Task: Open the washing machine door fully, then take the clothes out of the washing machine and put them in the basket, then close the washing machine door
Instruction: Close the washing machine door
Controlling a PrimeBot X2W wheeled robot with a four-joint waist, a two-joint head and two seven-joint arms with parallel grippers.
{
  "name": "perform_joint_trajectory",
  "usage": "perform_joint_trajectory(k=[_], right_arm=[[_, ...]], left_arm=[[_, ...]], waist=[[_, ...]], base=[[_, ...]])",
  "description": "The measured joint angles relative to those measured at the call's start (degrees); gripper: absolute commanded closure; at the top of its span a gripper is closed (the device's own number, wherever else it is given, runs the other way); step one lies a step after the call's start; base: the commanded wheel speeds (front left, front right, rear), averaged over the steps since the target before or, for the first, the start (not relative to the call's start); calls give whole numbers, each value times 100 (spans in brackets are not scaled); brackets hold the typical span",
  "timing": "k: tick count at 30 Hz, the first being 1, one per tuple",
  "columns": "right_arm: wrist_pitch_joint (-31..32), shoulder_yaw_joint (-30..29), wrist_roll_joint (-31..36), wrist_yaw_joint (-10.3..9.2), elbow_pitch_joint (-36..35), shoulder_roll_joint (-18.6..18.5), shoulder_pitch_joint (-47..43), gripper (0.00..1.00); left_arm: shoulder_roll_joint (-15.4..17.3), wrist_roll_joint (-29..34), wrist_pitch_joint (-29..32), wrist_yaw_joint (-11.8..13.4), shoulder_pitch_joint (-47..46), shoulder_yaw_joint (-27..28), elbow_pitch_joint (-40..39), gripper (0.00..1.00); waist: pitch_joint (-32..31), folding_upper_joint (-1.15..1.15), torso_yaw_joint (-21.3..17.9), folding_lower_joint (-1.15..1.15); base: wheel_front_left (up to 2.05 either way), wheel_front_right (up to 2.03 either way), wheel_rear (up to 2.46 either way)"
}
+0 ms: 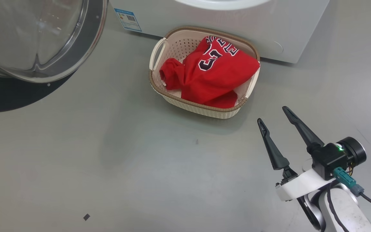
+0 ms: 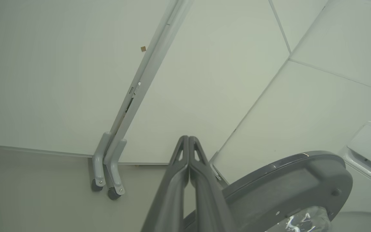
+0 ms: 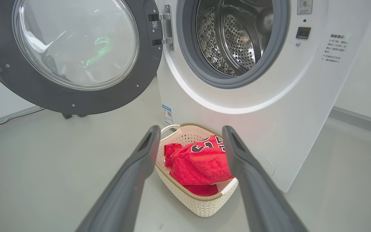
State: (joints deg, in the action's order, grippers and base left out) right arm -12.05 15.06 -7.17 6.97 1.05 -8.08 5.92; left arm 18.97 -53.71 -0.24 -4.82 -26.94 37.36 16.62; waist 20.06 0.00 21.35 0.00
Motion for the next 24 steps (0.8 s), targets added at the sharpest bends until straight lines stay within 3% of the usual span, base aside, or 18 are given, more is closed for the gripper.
perform_joint_trajectory(k=[8,13,15,18,24], right_arm=[[18,49,18,0,-26,-42,64,0],[51,123,18,0,-51,-42,116,0],[60,133,18,0,-64,-44,149,0],[60,163,18,0,-68,-47,208,0],[60,210,18,1,-68,-44,242,0]], left_arm=[[238,-1091,1007,380,-832,453,893,100],[247,-1841,1530,945,-1389,996,1495,100],[179,-2501,1730,1240,-1842,1407,1748,100],[235,-2599,1792,1269,-2113,1629,2036,100],[713,-2484,1845,1266,-2119,1724,2559,100]], waist=[[182,0,-155,0],[282,0,-246,0],[320,0,-278,0],[369,0,-329,0],[450,0,-455,0]], base=[[0,0,0],[0,0,0],[0,0,0],[0,0,0],[0,0,0]])
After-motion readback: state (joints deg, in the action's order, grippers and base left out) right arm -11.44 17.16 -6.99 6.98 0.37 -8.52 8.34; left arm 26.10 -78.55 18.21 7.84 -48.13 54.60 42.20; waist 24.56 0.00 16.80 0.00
